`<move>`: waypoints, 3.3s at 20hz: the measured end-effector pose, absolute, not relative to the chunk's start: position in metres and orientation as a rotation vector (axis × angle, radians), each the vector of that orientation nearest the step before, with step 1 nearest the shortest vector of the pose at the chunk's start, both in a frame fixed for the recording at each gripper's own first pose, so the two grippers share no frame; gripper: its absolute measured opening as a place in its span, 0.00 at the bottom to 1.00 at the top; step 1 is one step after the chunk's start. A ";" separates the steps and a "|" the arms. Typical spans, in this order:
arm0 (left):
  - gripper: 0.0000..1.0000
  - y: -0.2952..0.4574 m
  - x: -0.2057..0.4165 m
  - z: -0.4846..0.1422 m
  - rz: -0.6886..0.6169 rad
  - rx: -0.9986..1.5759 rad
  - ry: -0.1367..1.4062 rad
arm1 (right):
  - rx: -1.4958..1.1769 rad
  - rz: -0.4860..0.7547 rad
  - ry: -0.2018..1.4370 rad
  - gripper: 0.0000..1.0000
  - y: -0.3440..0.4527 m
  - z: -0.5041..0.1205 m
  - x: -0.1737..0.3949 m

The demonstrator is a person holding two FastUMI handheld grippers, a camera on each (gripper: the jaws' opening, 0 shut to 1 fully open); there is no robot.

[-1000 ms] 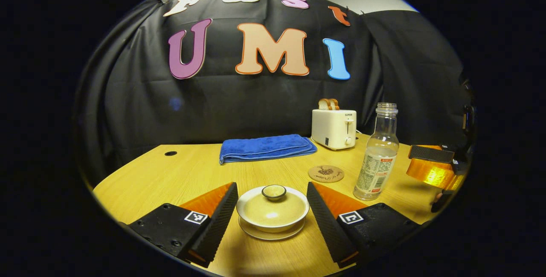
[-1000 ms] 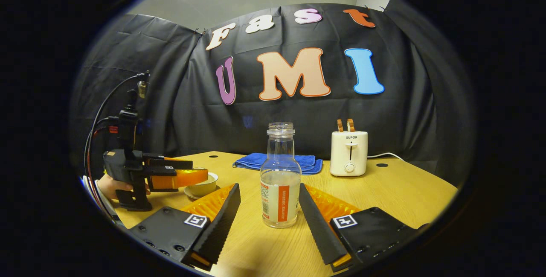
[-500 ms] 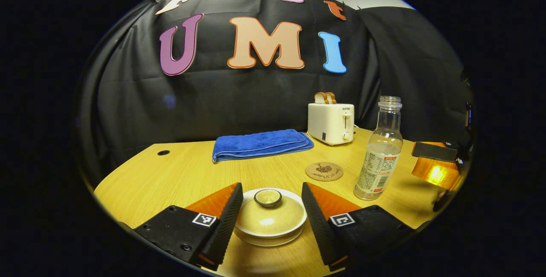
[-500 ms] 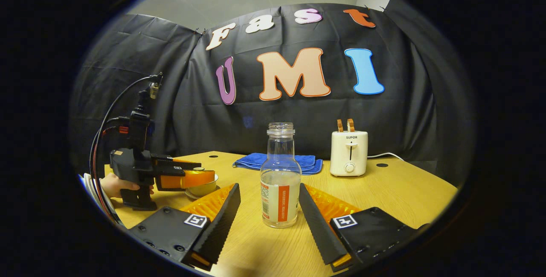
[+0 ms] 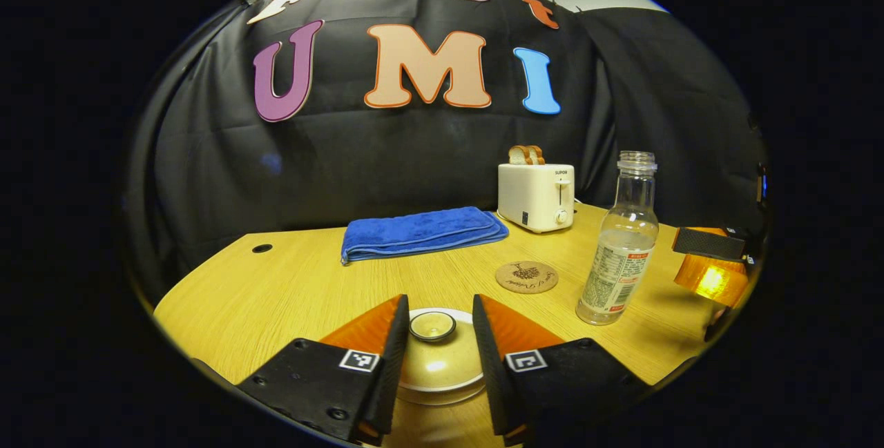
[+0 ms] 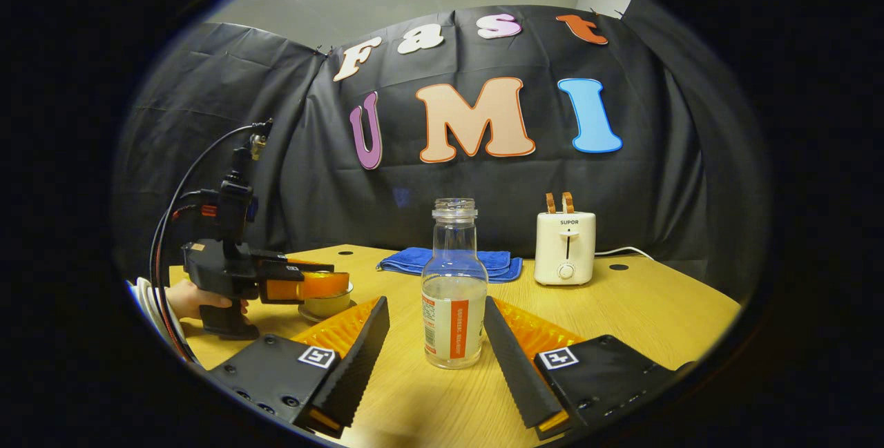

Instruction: Open the teacup lid with one hand, grasp the water bottle and pour water into the teacup with the other hand; after pouring, place the water bottle on the coaster and then close the teacup lid.

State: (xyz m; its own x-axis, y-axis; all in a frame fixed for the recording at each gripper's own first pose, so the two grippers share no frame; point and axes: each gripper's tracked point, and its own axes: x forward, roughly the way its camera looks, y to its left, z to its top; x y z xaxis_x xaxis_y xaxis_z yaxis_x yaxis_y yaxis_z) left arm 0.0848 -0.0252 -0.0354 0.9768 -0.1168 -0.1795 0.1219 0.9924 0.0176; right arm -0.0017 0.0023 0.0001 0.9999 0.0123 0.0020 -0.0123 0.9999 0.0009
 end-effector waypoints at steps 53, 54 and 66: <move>0.28 0.120 0.007 -0.009 0.227 -0.004 0.007 | -0.089 -0.099 0.233 0.82 -0.008 -0.038 0.065; 0.28 0.122 0.006 -0.008 0.228 -0.003 0.007 | -0.107 -0.105 0.231 0.81 -0.007 -0.038 0.066; 0.28 0.128 0.004 -0.007 0.229 -0.002 0.005 | -0.643 -0.176 0.185 0.80 0.026 -0.031 0.071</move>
State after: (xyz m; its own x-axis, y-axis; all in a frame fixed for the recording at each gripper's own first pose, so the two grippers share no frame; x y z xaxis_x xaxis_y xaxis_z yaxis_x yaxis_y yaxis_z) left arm 0.0037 0.1276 -0.0070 0.9739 0.2270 -0.0049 -0.2270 0.9739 -0.0012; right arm 0.0709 0.0255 -0.0310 0.9687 -0.2194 -0.1164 0.1050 0.7864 -0.6088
